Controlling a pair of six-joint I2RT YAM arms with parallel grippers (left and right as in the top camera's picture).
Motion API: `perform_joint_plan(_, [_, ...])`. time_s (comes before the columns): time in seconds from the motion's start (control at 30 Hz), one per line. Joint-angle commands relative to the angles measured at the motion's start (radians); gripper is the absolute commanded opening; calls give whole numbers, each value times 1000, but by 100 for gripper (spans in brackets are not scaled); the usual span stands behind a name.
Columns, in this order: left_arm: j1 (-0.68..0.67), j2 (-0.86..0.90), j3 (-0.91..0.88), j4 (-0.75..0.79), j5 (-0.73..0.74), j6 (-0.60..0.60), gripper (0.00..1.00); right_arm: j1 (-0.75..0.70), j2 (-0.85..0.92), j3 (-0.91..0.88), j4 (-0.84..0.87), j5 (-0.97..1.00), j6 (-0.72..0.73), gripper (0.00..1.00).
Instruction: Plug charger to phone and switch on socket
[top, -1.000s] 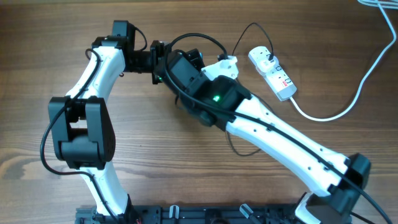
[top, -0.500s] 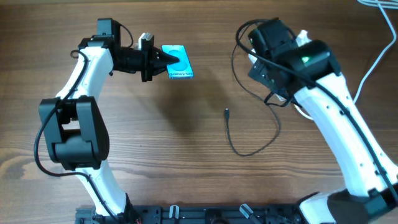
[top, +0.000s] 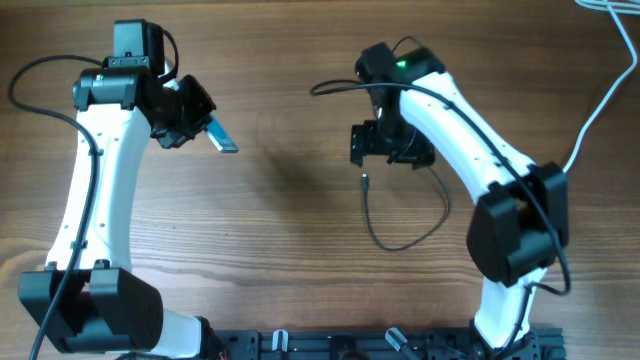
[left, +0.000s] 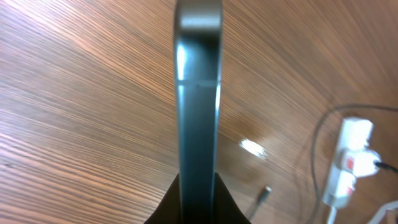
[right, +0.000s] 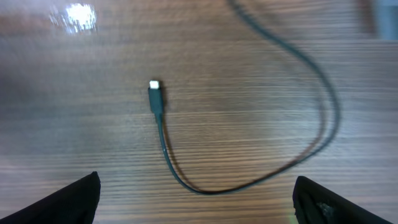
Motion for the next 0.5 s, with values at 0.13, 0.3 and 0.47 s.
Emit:
perform_joint_plan(0.13, [-1, -9, 3, 2, -85, -14, 4, 49, 33, -126, 80, -66, -17, 84])
perform_joint_plan(0.3, [-8, -6, 3, 3, -75, -14, 4, 107, 23, -126, 113, -53, 25, 86])
perform_joint_plan(0.47, [-30, 0, 3, 13, -48, -13, 4, 165, 23, -126, 155, 59, 53, 100])
